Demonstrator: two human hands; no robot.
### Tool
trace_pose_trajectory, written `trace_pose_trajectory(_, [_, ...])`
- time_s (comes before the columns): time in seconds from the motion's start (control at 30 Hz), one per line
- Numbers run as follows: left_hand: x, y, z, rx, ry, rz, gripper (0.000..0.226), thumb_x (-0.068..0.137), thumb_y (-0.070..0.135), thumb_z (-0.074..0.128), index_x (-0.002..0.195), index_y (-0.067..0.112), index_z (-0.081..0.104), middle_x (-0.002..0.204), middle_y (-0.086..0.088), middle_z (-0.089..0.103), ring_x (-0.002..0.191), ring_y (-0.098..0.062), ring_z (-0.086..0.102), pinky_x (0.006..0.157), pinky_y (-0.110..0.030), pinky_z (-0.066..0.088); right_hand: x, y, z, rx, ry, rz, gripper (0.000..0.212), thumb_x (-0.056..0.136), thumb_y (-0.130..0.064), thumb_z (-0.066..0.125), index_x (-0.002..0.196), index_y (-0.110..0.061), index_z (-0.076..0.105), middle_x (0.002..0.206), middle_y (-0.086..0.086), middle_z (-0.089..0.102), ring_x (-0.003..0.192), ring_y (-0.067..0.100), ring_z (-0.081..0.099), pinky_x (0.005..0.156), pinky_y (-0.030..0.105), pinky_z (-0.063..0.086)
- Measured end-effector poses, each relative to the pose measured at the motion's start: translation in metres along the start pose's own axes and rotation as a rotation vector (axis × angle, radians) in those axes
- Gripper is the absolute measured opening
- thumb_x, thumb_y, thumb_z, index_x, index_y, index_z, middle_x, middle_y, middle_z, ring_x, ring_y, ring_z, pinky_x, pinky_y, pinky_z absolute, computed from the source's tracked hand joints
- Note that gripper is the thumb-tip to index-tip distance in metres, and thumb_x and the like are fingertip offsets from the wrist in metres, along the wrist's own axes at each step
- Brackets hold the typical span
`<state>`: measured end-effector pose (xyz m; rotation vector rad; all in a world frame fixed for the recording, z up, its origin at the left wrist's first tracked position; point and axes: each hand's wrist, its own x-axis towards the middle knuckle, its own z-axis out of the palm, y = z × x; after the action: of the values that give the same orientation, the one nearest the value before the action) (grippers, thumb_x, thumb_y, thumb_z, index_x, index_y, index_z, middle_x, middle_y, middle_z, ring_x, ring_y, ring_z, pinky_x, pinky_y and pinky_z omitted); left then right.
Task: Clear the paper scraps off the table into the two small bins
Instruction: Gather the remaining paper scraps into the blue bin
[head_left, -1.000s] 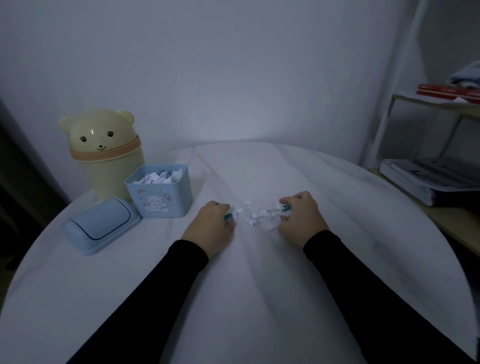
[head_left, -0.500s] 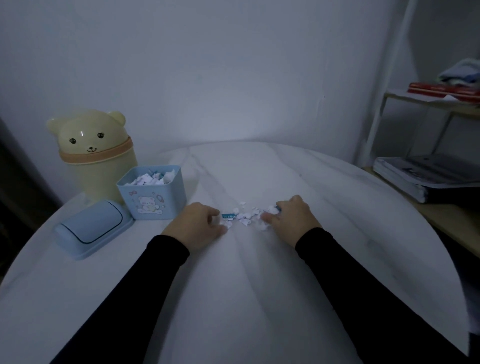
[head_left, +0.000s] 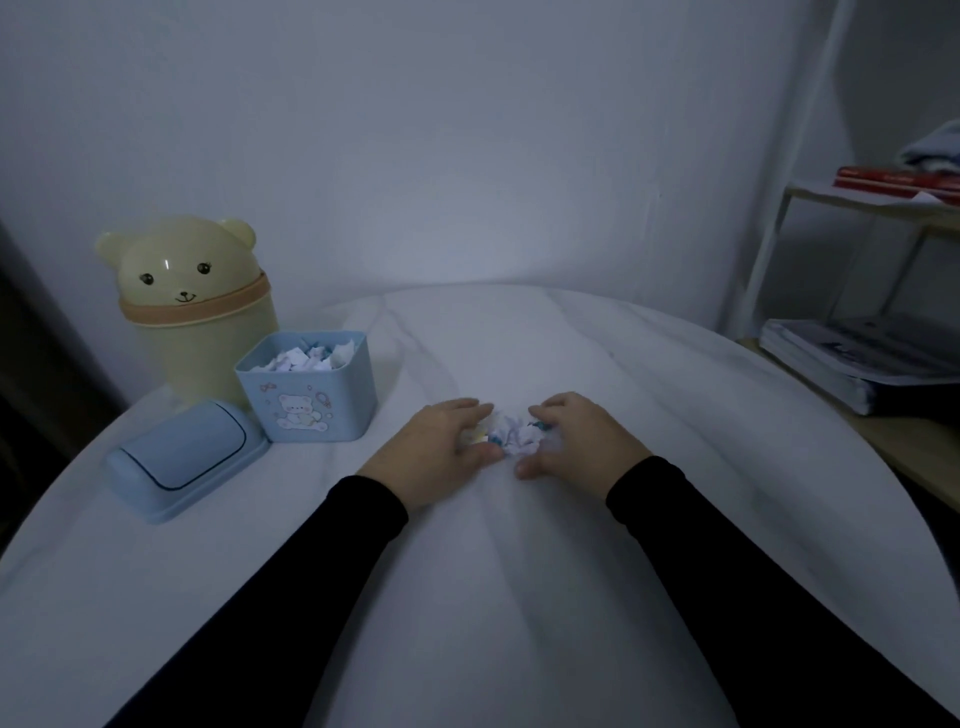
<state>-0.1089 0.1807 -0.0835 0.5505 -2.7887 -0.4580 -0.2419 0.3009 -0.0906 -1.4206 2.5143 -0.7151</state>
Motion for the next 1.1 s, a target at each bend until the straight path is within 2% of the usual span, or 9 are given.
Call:
trace_pose_trajectory(0.13, [0.015, 0.002, -0.001, 0.056, -0.118, 0.050, 0.051, 0.091, 0.029, 0.060, 0.139, 0.018, 0.046, 0.153, -0.006, 0.033, 0.136, -0.017, 0.037, 0.101, -0.015, 0.022, 0.011, -0.003, -0.001, 0.007, -0.021, -0.119, 0.055, 0.076, -0.021, 0.076, 0.128, -0.010, 0.059, 0.124, 0.012, 0.059, 0.117, 0.023, 0.052, 0.087, 0.017, 0.032])
trace_pose_trajectory(0.23, [0.030, -0.003, -0.004, 0.038, -0.194, 0.009, 0.055, 0.089, 0.028, 0.062, 0.140, 0.016, 0.044, 0.150, -0.001, 0.037, 0.134, -0.019, 0.039, 0.102, -0.017, 0.023, 0.020, -0.008, 0.002, 0.019, -0.029, -0.161, 0.050, 0.081, -0.015, 0.071, 0.128, -0.008, 0.058, 0.124, 0.015, 0.059, 0.118, 0.026, 0.052, 0.092, 0.020, 0.033])
trace_pose_trajectory(0.33, [0.043, -0.007, -0.005, 0.057, -0.224, 0.032, 0.042, 0.088, 0.027, 0.064, 0.127, 0.015, 0.059, 0.136, 0.000, 0.051, 0.124, -0.020, 0.048, 0.092, -0.017, 0.030, 0.026, -0.013, 0.006, -0.082, -0.064, -0.120, 0.037, 0.091, -0.024, 0.060, 0.123, -0.006, 0.062, 0.117, 0.017, 0.062, 0.112, 0.027, 0.057, 0.090, 0.025, 0.039])
trace_pose_trajectory(0.43, [0.048, -0.011, -0.003, 0.039, -0.147, 0.037, 0.037, 0.085, 0.025, 0.068, 0.120, 0.018, 0.065, 0.125, -0.003, 0.058, 0.111, -0.017, 0.054, 0.079, -0.010, 0.028, 0.028, -0.013, 0.012, -0.058, -0.001, -0.085, 0.026, 0.093, -0.019, 0.058, 0.112, -0.006, 0.069, 0.080, 0.005, 0.058, 0.081, 0.015, 0.059, 0.063, 0.007, 0.036])
trace_pose_trajectory(0.6, [0.043, -0.006, 0.008, 0.070, 0.033, -0.012, 0.022, 0.085, 0.018, 0.065, 0.105, 0.016, 0.075, 0.103, -0.010, 0.071, 0.099, -0.022, 0.062, 0.072, -0.013, 0.032, 0.027, -0.017, 0.019, -0.116, 0.132, -0.039, 0.029, 0.091, -0.005, 0.048, 0.111, -0.010, 0.070, 0.113, 0.013, 0.062, 0.109, 0.026, 0.057, 0.091, 0.029, 0.045])
trace_pose_trajectory(0.7, [0.040, -0.001, 0.012, 0.077, 0.096, -0.031, 0.024, 0.088, 0.011, 0.057, 0.105, 0.012, 0.073, 0.107, -0.011, 0.070, 0.105, -0.025, 0.059, 0.084, -0.020, 0.038, 0.026, -0.015, 0.018, -0.131, 0.150, -0.024, 0.033, 0.092, -0.003, 0.044, 0.114, -0.012, 0.067, 0.118, 0.011, 0.060, 0.114, 0.025, 0.053, 0.097, 0.030, 0.042])
trace_pose_trajectory(0.8, [0.036, 0.000, 0.014, 0.091, 0.106, -0.036, 0.026, 0.091, 0.009, 0.052, 0.109, 0.011, 0.070, 0.111, -0.013, 0.067, 0.108, -0.027, 0.056, 0.089, -0.023, 0.036, 0.024, -0.011, 0.020, -0.072, 0.192, -0.030, 0.032, 0.089, -0.001, 0.046, 0.108, -0.011, 0.070, 0.113, 0.012, 0.064, 0.110, 0.026, 0.056, 0.095, 0.030, 0.043])
trace_pose_trajectory(0.9, [0.029, -0.004, 0.016, 0.028, 0.179, -0.038, 0.025, 0.088, 0.006, 0.053, 0.105, 0.010, 0.071, 0.107, -0.012, 0.069, 0.105, -0.025, 0.058, 0.084, -0.017, 0.034, 0.024, -0.006, 0.020, 0.127, 0.314, -0.020, 0.025, 0.084, 0.004, 0.056, 0.098, -0.005, 0.075, 0.103, 0.014, 0.071, 0.102, 0.024, 0.063, 0.086, 0.014, 0.041])
trace_pose_trajectory(1.1, [0.013, -0.015, 0.008, -0.332, 0.444, -0.207, 0.015, 0.081, 0.000, 0.063, 0.084, 0.009, 0.076, 0.080, -0.003, 0.071, 0.073, -0.010, 0.064, 0.064, -0.001, 0.037, 0.016, -0.014, 0.012, 0.515, 0.467, 0.034, 0.014, 0.083, -0.003, 0.065, 0.089, -0.005, 0.077, 0.089, 0.003, 0.074, 0.080, 0.001, 0.062, 0.077, 0.012, 0.049])
